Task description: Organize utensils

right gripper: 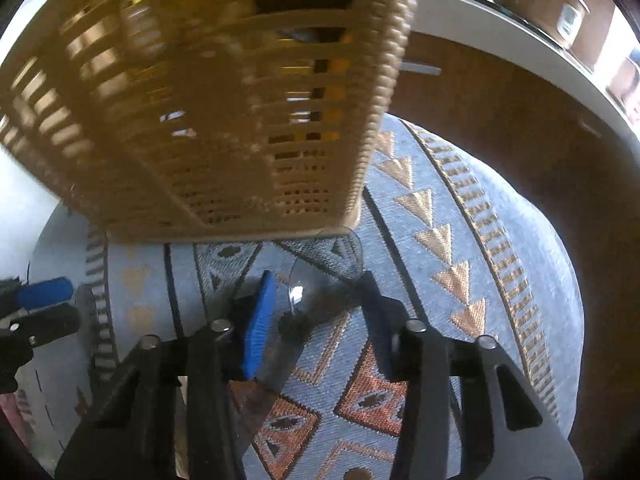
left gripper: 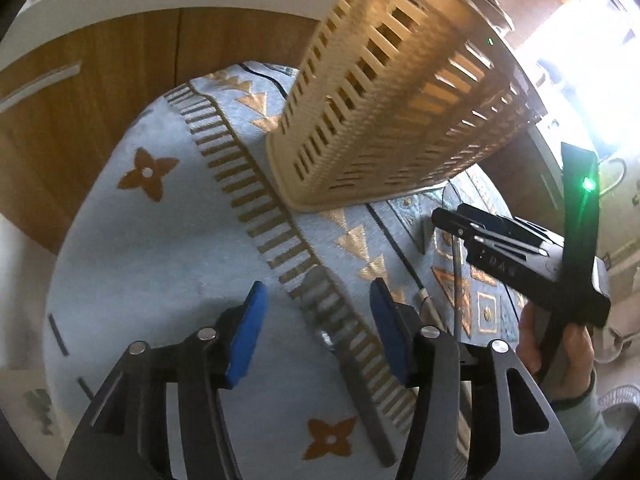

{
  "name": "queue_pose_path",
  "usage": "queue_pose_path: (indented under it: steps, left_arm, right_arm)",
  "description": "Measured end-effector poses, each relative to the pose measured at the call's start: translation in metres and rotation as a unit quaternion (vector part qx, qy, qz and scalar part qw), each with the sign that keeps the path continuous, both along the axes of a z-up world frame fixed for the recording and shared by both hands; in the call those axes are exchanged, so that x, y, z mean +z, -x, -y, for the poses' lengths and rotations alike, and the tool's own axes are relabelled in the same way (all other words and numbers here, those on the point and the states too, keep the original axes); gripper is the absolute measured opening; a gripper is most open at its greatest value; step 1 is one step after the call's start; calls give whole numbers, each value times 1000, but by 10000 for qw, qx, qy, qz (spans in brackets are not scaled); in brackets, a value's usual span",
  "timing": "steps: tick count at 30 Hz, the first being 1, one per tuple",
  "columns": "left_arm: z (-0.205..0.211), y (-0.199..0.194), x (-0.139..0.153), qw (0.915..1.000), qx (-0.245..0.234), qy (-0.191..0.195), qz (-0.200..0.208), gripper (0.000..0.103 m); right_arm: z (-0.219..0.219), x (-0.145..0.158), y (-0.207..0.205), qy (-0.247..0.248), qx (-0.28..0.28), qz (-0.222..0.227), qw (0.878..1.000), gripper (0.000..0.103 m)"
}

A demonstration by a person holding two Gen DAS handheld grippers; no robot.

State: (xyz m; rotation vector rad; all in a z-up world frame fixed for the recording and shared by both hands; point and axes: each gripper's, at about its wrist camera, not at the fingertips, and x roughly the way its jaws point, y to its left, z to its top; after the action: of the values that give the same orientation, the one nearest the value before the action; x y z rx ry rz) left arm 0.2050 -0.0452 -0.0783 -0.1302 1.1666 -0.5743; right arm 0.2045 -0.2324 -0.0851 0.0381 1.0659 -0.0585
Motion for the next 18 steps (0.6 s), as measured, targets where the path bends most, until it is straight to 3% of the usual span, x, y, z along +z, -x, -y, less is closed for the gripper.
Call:
queue_pose_path:
  steps: [4, 10, 12, 15, 18]
  left_arm:
    - [26, 12, -1, 9968, -78, -764, 238, 54]
    - [58, 36, -6, 9765, -402, -1931, 867, 53]
    - [57, 38, -5, 9778, -393, -1884, 827, 51]
    - [53, 39, -4, 9771, -313, -1900, 906, 31]
    - [44, 41, -2, 9849, -206, -1492, 852, 30]
  right_arm:
    - [-1, 0, 10, 35, 386, -129, 9992, 31]
    - [-4, -2, 33, 191, 977, -178, 9949, 30]
    - [-1, -3, 41, 32, 1094, -181, 9938, 29]
    - [1, -2, 54, -93, 1240, 16, 9922, 29]
    - [4, 2, 74, -240, 1381, 285, 9897, 28]
